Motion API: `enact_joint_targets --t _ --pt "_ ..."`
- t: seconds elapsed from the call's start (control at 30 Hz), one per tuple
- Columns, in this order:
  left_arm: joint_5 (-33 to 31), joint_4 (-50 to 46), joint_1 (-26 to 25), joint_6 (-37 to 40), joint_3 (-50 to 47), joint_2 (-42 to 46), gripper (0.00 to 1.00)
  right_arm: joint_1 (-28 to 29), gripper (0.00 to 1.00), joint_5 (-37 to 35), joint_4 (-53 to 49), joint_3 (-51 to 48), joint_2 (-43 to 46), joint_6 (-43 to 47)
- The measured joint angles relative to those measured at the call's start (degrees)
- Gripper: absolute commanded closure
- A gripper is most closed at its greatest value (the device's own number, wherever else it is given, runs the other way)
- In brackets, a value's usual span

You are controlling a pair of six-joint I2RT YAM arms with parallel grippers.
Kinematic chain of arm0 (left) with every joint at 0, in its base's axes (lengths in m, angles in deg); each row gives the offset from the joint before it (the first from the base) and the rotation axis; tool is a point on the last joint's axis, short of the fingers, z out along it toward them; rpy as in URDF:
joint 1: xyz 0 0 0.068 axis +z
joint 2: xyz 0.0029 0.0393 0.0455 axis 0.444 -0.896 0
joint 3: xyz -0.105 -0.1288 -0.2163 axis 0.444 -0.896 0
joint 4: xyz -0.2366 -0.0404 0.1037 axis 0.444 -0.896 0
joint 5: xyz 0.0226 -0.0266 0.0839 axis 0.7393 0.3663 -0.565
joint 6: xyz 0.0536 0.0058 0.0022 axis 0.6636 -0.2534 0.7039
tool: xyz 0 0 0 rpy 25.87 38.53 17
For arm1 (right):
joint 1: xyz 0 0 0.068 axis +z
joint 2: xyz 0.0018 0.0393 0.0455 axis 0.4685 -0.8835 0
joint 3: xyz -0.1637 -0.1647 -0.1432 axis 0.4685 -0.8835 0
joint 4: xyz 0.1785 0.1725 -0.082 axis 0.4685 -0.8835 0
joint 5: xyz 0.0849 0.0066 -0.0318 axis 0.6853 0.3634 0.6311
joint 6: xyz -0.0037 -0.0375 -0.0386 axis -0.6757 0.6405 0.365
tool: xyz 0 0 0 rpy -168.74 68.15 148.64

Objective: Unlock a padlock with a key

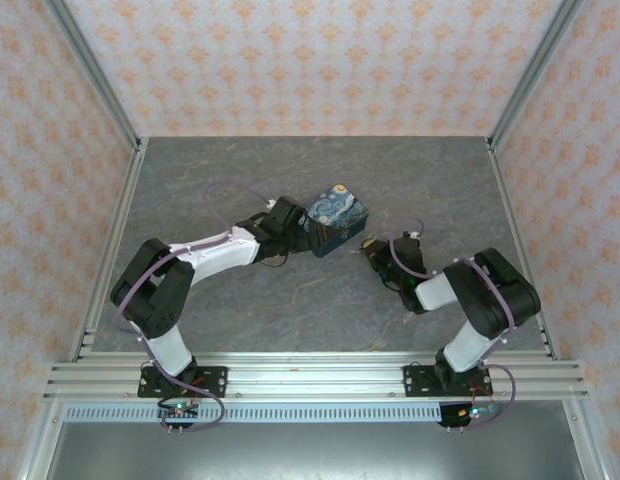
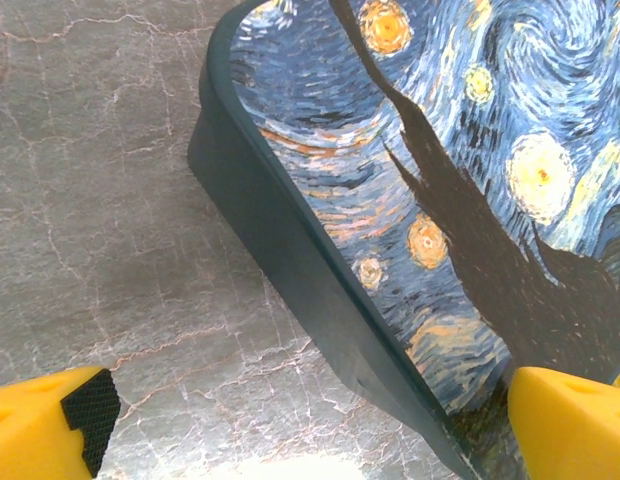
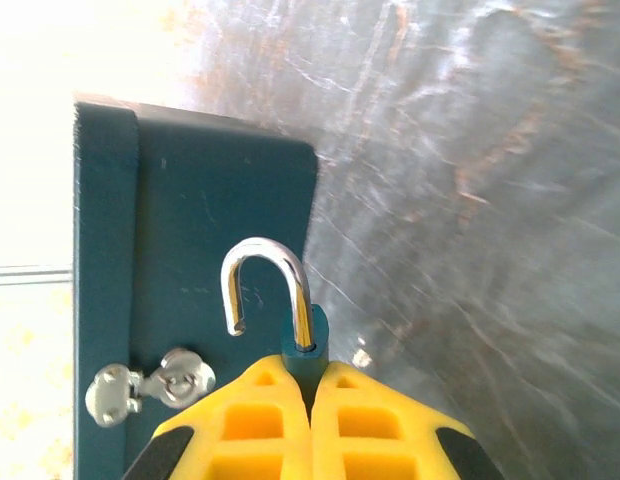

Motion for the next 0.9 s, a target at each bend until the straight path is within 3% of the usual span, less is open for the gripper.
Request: enact_joint_targets --t 0.27,0.47,0.77,0.9 --pt "-0.59 -5.64 0.00 0.55 0.00 3.37 0.00 0.02 1.00 0.87 -10.36 -6.10 12.28 0.24" --pt "-0.96 -8.20 0.37 1.44 0.02 8.24 0.00 0.00 0.61 0.09 -23.41 -9.75 27.43 0.66" --pt "-1.86 -11.63 2.14 2.01 0.02 14.86 0.00 -0.11 0.29 -2.45 -43.69 -13.16 51.08 0.50" --pt "-2.16 -13.49 3.89 2.97 0.02 18.62 0.00 -0.20 0.15 -2.86 -49.37 -13.29 57.24 -0.07"
